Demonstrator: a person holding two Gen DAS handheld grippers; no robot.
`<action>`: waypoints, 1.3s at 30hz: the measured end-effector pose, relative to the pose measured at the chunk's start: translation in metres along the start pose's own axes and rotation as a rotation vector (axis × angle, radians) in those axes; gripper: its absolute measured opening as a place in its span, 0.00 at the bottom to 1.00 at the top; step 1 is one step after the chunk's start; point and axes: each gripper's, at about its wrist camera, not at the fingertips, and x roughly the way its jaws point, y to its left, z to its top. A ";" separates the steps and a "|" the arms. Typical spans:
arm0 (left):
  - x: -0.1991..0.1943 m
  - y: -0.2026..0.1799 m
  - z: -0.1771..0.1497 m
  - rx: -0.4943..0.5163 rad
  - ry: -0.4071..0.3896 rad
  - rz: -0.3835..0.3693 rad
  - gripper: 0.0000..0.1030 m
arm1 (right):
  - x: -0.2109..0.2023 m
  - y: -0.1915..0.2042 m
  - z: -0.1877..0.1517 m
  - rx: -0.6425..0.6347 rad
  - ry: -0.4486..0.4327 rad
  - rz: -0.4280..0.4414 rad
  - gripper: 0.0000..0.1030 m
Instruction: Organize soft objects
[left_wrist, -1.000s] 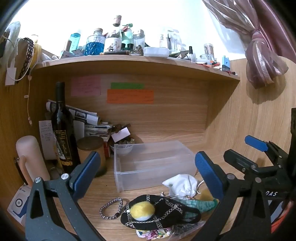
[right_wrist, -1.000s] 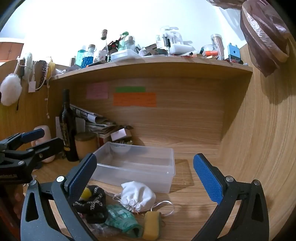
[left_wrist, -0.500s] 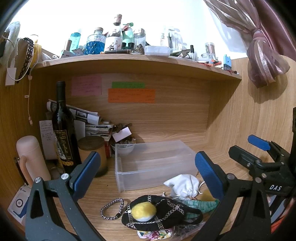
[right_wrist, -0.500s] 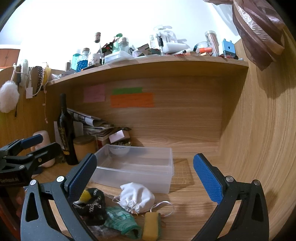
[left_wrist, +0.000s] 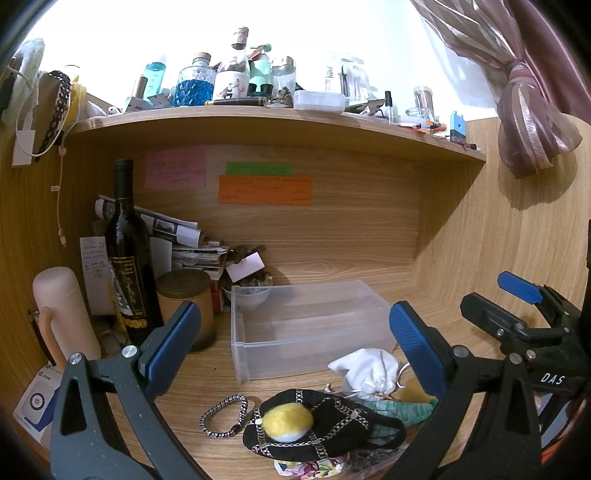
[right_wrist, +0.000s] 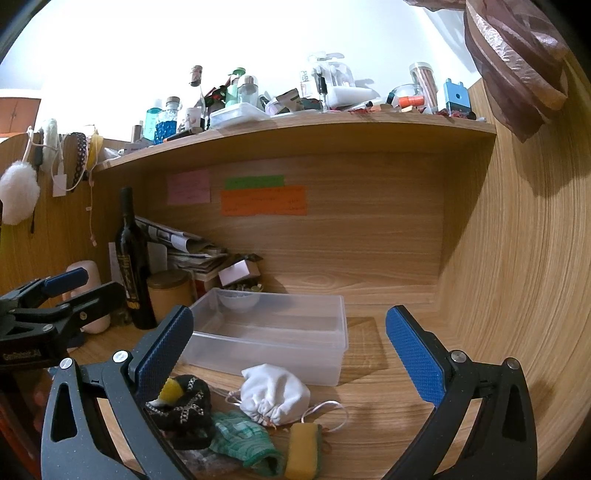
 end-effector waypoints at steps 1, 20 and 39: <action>0.000 0.000 0.000 0.000 0.000 0.002 1.00 | 0.000 0.000 0.000 0.001 0.000 0.001 1.00; -0.002 0.002 0.000 -0.005 -0.005 -0.001 1.00 | -0.001 0.002 0.000 -0.002 -0.001 0.009 1.00; 0.006 0.001 -0.006 -0.011 0.029 -0.052 1.00 | 0.007 0.006 -0.003 -0.009 0.026 0.037 1.00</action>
